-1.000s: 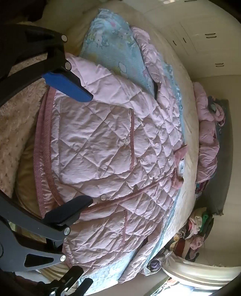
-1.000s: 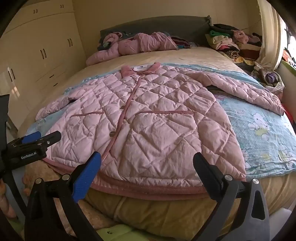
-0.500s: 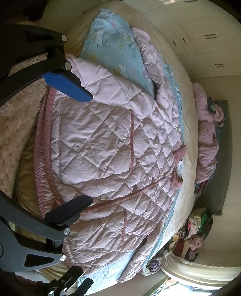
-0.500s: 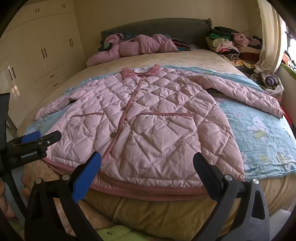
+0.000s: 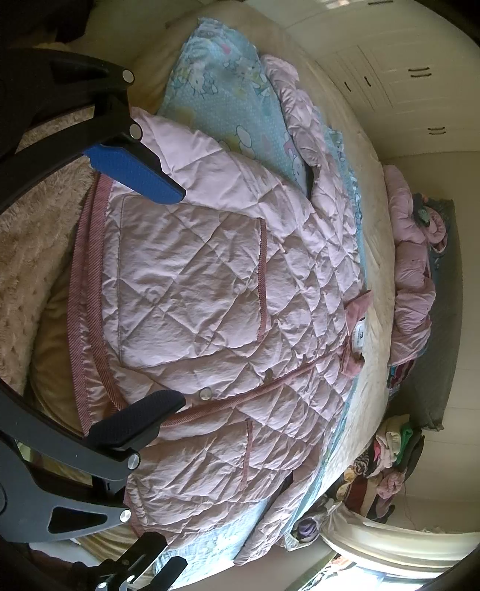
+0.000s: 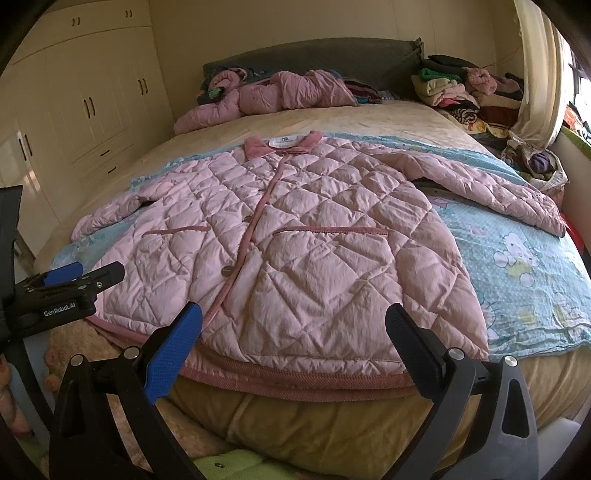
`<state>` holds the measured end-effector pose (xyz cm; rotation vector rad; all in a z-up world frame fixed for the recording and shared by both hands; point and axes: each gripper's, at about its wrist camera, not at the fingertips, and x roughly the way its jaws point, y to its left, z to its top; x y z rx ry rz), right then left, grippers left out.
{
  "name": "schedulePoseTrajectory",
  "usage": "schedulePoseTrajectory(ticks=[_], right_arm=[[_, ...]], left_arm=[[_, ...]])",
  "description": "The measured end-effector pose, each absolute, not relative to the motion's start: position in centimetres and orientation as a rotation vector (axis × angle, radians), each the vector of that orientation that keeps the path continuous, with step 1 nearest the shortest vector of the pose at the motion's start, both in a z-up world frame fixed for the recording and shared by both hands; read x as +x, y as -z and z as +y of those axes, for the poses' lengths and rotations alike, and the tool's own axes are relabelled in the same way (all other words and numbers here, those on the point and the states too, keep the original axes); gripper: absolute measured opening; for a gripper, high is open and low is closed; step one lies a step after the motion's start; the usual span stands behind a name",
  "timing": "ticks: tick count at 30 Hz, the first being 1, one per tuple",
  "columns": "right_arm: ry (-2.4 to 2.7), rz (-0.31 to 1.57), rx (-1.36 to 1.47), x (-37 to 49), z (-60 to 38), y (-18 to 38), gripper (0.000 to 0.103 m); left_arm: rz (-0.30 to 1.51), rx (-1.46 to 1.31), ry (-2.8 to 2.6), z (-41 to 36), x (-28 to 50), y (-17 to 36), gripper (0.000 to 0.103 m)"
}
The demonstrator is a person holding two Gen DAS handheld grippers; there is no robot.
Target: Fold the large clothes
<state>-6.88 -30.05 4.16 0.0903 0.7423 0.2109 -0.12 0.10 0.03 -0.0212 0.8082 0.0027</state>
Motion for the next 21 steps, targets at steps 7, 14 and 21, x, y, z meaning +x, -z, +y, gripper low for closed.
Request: schedulePoseTrajectory(ticks=[7, 14, 21], right_arm=[[-0.207, 0.741, 0.09, -6.84, -30.08, -4.16, 0.099], [-0.208, 0.741, 0.086, -6.79, -29.99, -4.25, 0.099], [-0.209, 0.743, 0.085, -6.72, -29.99, -4.09, 0.099]], left_arm=[[0.814, -0.022, 0.005, 0.01, -0.37, -0.28, 0.095], [0.813, -0.023, 0.004, 0.0, -0.36, -0.26, 0.095], [0.812, -0.022, 0.004, 0.01, -0.38, -0.27, 0.095]])
